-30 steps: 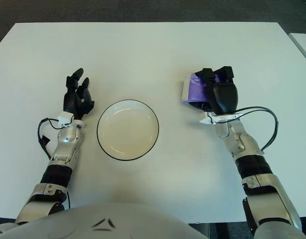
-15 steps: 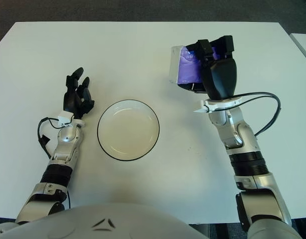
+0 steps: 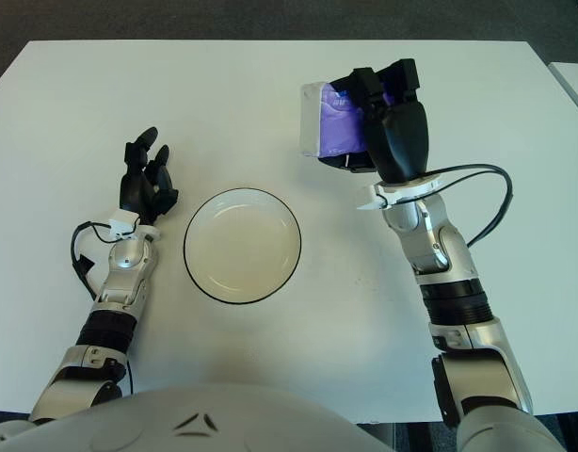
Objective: Put the tissue paper into the plate.
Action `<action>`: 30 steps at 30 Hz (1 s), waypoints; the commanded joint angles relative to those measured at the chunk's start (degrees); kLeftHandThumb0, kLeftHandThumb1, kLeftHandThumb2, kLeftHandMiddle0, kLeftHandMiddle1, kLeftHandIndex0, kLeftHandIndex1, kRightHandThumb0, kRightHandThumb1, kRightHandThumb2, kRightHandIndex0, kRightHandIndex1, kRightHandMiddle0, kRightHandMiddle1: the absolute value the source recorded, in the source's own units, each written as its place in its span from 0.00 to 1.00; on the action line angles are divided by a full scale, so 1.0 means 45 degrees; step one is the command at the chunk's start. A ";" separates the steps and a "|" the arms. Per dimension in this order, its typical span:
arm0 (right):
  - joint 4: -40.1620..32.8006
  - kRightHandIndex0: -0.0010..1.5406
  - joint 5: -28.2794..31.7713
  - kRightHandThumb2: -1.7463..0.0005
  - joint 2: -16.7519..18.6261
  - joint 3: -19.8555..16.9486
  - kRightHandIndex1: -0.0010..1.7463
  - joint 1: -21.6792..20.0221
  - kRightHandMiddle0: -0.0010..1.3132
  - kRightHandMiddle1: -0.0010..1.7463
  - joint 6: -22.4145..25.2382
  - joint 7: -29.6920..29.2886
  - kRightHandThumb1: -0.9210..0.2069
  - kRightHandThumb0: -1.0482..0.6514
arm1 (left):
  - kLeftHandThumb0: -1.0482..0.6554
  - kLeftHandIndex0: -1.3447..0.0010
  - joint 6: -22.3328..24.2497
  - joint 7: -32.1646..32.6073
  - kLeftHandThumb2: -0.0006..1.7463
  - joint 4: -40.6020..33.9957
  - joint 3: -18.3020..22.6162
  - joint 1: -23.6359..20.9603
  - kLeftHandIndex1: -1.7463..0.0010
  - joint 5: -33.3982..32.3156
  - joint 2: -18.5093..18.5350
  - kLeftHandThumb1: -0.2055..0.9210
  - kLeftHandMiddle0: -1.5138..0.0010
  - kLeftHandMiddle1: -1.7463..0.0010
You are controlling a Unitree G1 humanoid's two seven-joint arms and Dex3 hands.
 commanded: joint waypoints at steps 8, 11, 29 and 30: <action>-0.1856 0.79 0.1657 0.32 0.0403 0.0362 1.00 -0.0118 0.77 1.00 0.0178 0.3029 0.50 0.53 | 0.22 1.00 0.0336 0.0208 0.45 0.0930 -0.0123 0.1803 0.57 0.0512 -0.0068 1.00 0.71 1.00; -0.2606 0.80 0.2499 0.31 0.0300 0.0534 1.00 -0.0049 0.77 1.00 0.0828 0.4526 0.50 0.53 | 0.22 1.00 0.0321 0.0197 0.45 0.0906 -0.0132 0.1841 0.57 0.0493 -0.0090 1.00 0.71 1.00; -0.4173 0.79 0.5071 0.20 0.1050 0.1549 1.00 0.0286 0.78 1.00 0.2405 0.8671 0.62 0.61 | 0.21 1.00 0.0196 0.0121 0.44 0.1040 -0.0151 0.1969 0.57 0.0401 -0.0138 1.00 0.72 1.00; -0.4241 0.79 0.4968 0.20 0.1243 0.1713 1.00 0.0212 0.78 1.00 0.2517 0.8662 0.62 0.61 | 0.21 1.00 0.0144 0.0106 0.44 0.1139 -0.0136 0.1940 0.57 0.0377 -0.0133 1.00 0.72 1.00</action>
